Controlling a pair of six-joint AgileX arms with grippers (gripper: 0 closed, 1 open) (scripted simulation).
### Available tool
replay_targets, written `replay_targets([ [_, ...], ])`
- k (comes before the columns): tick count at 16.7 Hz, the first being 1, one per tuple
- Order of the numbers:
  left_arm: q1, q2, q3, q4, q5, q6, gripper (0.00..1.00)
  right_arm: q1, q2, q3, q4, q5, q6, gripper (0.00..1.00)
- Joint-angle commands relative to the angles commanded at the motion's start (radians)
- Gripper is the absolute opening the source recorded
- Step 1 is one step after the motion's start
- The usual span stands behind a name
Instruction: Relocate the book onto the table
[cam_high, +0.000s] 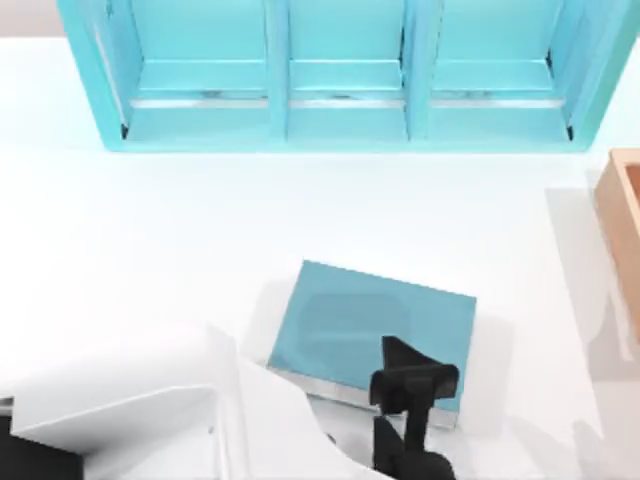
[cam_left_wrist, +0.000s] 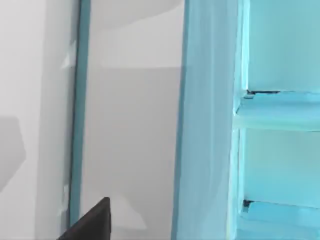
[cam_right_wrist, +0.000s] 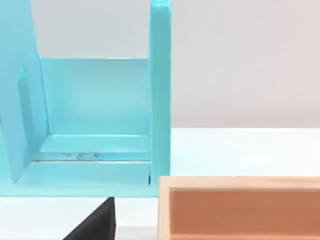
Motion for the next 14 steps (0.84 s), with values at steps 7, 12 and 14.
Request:
replay_targets([
  [7,-0.165,0.042,0.131,-0.648,0.015,-0.583,1.0,0.0,0.0,0.0,0.0,0.0,0.0,1.0],
  [12,-0.227,0.045,0.182,-0.869,0.023,-0.798,1.0,0.0,0.0,0.0,0.0,0.0,0.0,1.0],
  [14,-0.232,0.045,0.185,-0.883,0.023,-0.812,1.0,0.0,0.0,0.0,0.0,0.0,0.0,1.0],
])
